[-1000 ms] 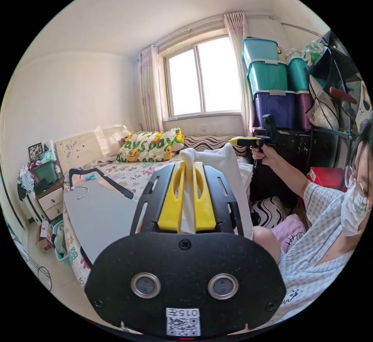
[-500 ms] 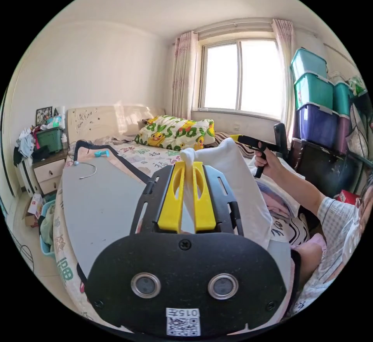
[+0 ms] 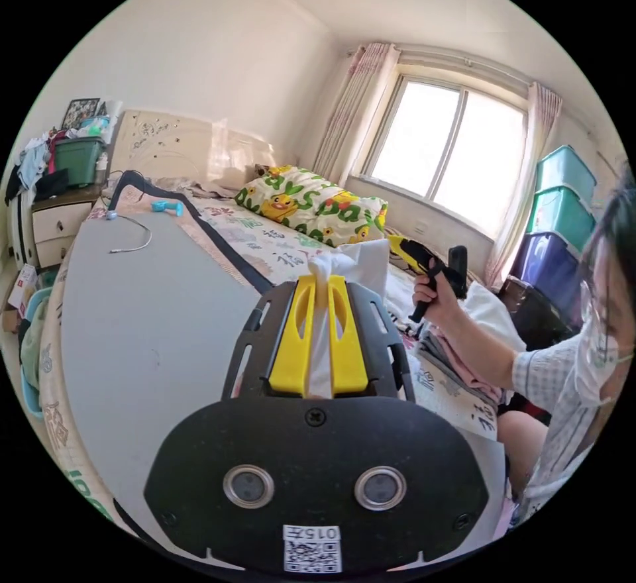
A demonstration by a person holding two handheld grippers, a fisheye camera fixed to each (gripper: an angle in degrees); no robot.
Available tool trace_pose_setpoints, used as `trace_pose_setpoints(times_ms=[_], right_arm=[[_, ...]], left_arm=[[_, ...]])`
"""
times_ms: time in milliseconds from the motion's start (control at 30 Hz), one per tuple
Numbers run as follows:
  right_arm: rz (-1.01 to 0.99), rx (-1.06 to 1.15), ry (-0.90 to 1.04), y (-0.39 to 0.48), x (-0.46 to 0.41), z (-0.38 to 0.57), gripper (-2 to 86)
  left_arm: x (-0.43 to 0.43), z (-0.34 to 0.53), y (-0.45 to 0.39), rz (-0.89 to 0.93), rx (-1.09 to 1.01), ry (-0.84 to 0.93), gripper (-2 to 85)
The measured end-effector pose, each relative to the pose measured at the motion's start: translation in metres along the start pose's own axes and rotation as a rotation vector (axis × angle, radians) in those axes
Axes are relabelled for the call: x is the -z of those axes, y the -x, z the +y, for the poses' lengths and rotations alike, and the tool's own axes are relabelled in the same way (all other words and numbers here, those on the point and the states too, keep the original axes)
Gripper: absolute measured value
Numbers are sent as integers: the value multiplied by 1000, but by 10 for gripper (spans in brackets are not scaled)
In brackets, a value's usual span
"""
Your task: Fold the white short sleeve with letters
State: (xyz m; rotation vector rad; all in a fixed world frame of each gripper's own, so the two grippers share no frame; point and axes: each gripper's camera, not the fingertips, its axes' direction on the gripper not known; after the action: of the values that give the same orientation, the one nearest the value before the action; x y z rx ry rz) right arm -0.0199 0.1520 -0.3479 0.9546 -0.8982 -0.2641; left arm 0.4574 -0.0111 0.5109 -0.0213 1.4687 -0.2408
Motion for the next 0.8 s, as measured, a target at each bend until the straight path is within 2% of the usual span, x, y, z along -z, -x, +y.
trace_pose_setpoints(times_ms=[100, 167, 400, 567, 800], right_arm=[[21, -16, 5, 31, 62, -37, -10], [54, 22, 49, 60, 94, -97, -10], [133, 141, 32, 122, 177, -258, -10], [234, 132, 59, 119, 239, -317, -10], [257, 24, 27, 77, 293, -328, -10]], left_arm=[[11, -38, -39, 76, -52, 1, 7], [8, -71, -70, 98, -116, 23, 7], [-41, -191, -164, 240, -178, 25, 8], [-108, -209, -207, 274, -200, 47, 9], [-213, -186, -227, 407, -128, 120, 10]])
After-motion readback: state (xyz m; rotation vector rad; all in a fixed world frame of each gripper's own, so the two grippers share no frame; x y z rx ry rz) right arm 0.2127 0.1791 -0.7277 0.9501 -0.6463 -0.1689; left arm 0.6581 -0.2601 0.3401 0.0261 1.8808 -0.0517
